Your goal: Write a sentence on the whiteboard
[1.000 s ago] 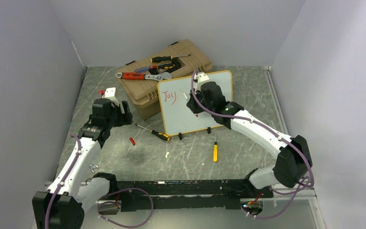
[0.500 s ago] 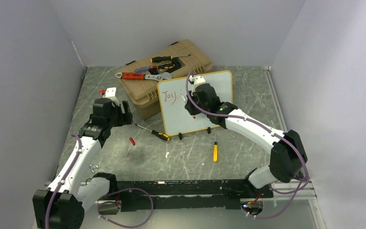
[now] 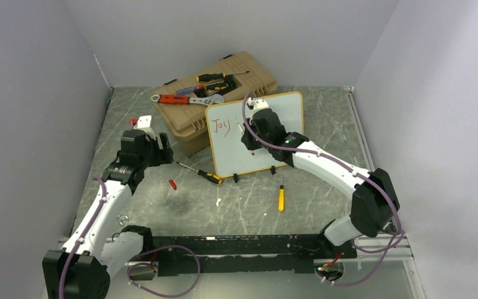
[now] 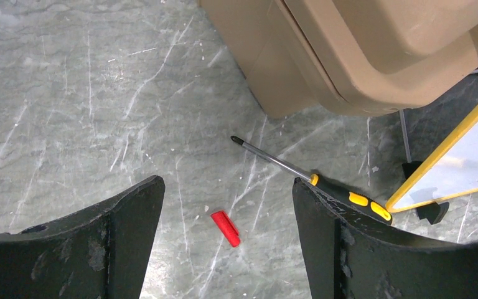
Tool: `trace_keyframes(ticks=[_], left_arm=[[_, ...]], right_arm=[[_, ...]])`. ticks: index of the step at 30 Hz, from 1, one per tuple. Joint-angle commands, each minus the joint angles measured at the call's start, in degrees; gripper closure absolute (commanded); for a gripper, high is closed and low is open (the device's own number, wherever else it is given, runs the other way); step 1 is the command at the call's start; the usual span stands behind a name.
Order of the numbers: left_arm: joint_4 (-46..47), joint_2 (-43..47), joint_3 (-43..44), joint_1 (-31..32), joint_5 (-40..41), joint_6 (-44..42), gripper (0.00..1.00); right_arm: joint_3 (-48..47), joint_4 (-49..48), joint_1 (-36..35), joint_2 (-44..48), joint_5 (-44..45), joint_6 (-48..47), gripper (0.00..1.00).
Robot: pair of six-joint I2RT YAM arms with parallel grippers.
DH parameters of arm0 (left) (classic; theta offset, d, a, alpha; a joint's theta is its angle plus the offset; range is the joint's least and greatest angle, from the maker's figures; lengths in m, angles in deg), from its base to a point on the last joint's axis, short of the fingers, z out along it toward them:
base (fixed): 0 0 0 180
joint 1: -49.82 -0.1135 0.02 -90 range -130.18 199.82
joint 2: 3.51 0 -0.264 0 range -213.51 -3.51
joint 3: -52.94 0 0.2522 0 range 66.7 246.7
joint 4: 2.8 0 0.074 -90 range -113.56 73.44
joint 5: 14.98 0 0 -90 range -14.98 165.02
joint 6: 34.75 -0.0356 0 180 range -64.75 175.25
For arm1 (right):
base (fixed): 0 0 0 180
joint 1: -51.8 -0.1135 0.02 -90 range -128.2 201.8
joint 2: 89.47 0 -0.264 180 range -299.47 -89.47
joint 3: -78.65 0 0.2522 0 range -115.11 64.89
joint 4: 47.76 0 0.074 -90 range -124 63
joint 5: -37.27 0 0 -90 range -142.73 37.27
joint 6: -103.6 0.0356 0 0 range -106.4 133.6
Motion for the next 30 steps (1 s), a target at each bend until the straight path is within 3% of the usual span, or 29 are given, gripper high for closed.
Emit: trace_keyframes(ticks=[1, 18, 30], left_arm=[[2.0, 1.4, -0.2, 0.1, -0.9, -0.6, 0.19], [2.4, 2.1, -0.3, 0.1, -1.3, -0.5, 0.19], [2.4, 2.5, -0.3, 0.1, -1.0, -0.5, 0.19]], right_arm=[[0.7, 1.8, -0.5, 0.2, 1.8, 1.8, 1.00], [0.3, -0.9, -2.6, 5.2, 4.5, 1.8, 1.00], [-4.2, -0.8, -2.5, 1.3, 6.3, -0.7, 1.00]])
